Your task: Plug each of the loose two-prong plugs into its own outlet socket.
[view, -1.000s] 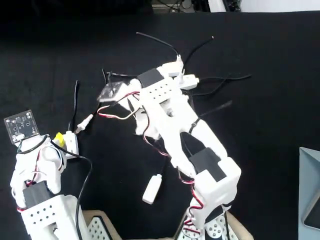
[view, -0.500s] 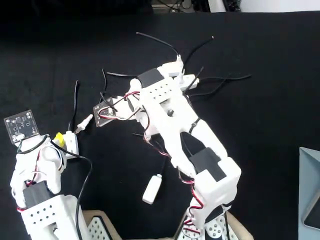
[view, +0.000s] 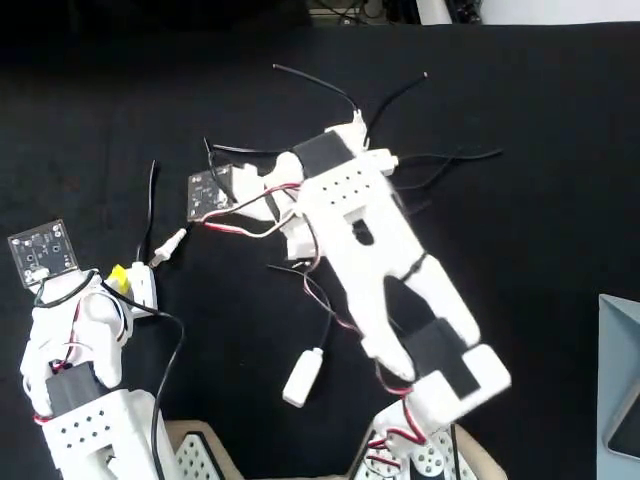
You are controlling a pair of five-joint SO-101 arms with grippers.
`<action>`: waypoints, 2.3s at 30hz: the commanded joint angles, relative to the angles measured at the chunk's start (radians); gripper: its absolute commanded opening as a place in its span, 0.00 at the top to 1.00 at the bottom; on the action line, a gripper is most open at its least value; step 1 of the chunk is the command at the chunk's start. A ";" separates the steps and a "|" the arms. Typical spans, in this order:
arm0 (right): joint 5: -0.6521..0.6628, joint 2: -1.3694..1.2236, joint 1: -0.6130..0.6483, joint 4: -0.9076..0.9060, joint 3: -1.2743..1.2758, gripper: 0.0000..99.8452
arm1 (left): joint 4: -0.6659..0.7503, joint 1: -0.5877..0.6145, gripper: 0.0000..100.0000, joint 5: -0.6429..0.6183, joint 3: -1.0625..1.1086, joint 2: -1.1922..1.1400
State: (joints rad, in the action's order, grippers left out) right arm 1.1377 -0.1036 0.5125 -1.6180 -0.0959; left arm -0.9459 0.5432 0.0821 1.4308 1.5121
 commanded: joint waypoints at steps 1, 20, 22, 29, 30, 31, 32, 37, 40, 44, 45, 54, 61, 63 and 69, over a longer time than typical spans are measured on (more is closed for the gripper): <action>-0.017 0.107 -0.028 -0.080 -0.016 0.82 | 0.020 -0.012 0.78 0.000 -0.012 0.009; -0.565 0.162 -0.138 0.014 0.047 0.99 | 0.020 -0.012 0.78 0.000 -0.012 0.009; -0.655 0.189 -0.155 0.014 0.045 0.99 | 0.020 -0.012 0.78 0.000 -0.012 0.009; -0.901 0.205 -0.209 0.018 0.119 0.99 | 0.020 -0.012 0.78 0.000 -0.012 0.009; -0.947 0.206 -0.209 0.018 0.136 0.99 | 0.020 -0.012 0.78 0.000 -0.012 0.009; -0.997 0.209 -0.209 0.015 0.147 0.99 | 0.020 -0.012 0.78 0.000 -0.012 0.009; -1.051 0.213 -0.209 0.015 0.156 0.99 | 0.020 -0.012 0.78 0.000 -0.012 0.009; -1.378 0.202 -0.206 0.026 0.168 0.99 | 0.020 -0.012 0.78 0.000 -0.012 0.009; -1.545 0.171 -0.204 0.084 0.191 0.99 | 0.020 -0.012 0.78 0.000 -0.012 0.009; -1.648 0.096 -0.207 0.169 0.200 0.99 | 0.020 -0.012 0.78 0.000 -0.012 0.009; -1.653 0.074 -0.206 0.181 0.199 0.99 | 0.020 -0.012 0.78 0.000 -0.012 0.009; -1.695 -0.015 -0.184 0.255 0.199 0.79 | 0.020 -0.012 0.78 0.002 -0.012 0.009; -1.784 -0.085 -0.137 0.295 0.200 0.73 | 0.020 -0.010 0.78 0.002 -0.012 0.009; -1.800 -0.122 -0.143 0.338 0.205 0.73 | 0.020 -0.010 0.78 0.002 -0.012 0.009; -1.829 -0.196 -0.140 0.356 0.197 0.73 | 0.020 -0.010 0.78 0.002 -0.012 0.009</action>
State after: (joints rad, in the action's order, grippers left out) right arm -0.6529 -0.2892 0.3621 -1.2758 0.1143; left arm -0.9459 0.5432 0.0821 1.4308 1.5121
